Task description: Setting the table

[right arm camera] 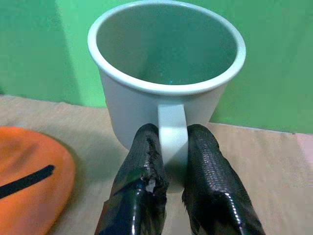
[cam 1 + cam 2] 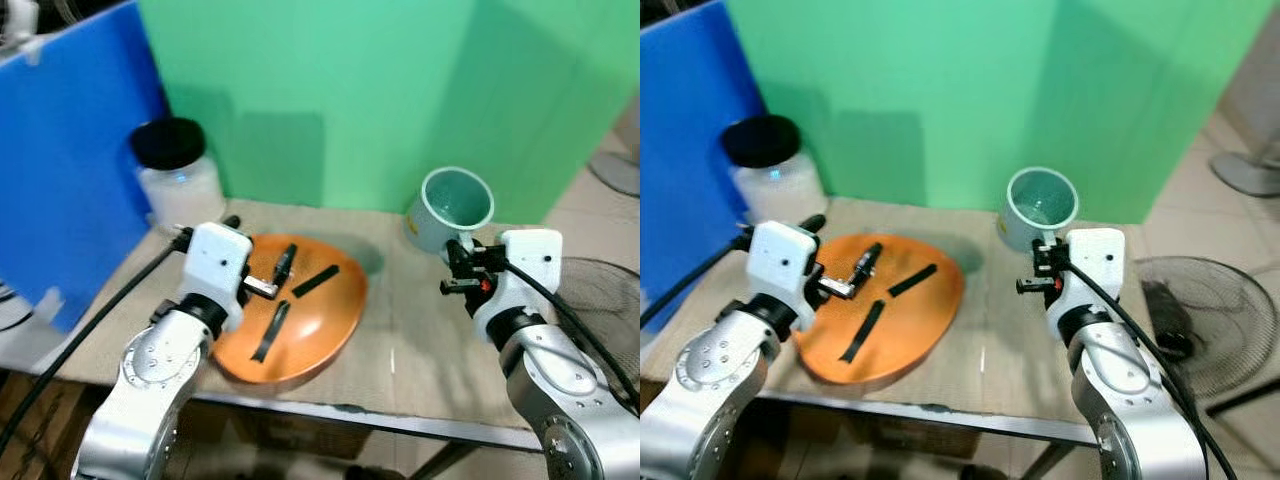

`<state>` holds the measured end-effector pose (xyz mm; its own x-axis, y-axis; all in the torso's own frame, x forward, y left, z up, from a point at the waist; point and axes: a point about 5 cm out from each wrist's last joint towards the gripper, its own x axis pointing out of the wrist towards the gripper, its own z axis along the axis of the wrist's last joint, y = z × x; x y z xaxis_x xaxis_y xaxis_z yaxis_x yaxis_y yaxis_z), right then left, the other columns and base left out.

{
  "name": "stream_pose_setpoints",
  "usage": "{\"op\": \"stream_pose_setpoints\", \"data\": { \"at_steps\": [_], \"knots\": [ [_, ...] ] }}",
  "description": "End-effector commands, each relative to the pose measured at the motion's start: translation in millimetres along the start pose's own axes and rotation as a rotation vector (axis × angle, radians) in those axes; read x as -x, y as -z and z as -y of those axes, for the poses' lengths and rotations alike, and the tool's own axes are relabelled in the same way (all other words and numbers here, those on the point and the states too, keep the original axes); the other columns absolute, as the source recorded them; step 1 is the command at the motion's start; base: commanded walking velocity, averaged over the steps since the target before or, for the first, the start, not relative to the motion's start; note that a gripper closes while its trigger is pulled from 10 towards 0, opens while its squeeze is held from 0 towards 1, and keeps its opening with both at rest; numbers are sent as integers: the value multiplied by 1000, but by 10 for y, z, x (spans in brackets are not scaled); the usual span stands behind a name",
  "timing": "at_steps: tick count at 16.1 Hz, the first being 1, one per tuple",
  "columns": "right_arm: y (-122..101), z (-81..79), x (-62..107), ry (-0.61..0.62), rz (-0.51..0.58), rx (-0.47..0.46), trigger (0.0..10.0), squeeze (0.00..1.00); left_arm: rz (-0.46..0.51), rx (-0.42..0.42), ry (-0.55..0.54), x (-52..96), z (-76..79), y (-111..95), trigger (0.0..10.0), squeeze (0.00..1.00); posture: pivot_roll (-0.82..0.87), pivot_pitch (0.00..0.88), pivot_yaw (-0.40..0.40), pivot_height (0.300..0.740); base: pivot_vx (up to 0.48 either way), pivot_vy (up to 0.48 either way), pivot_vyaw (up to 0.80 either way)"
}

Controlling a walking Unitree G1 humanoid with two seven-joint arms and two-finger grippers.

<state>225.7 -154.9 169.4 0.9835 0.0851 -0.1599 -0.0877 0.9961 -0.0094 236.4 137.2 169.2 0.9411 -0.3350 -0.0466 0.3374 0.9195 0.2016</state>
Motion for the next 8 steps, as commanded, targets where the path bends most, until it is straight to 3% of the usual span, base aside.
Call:
{"op": "stream_pose_setpoints", "data": {
  "at_steps": [1, 5, 8],
  "knots": [
    [-14, 13, -9, 19, 3, 11, 10000, 0, -8, 6, -14, 8, -18, 29, 10000, 0, 120, 0, -3, 740, 0, 0, -800],
    [0, 30, -5, 31, -10, 19, 10000, 0, 1, -7, -18, 13, -19, 24, 10000, 0, 117, 0, -7, 740, 0, 0, -800],
    [7, 22, -2, 26, -16, 25, 10000, 0, 1, -8, -15, 17, -6, 31, 10000, 0, 115, 0, -6, 740, 0, -299, -800]
  ]
}}
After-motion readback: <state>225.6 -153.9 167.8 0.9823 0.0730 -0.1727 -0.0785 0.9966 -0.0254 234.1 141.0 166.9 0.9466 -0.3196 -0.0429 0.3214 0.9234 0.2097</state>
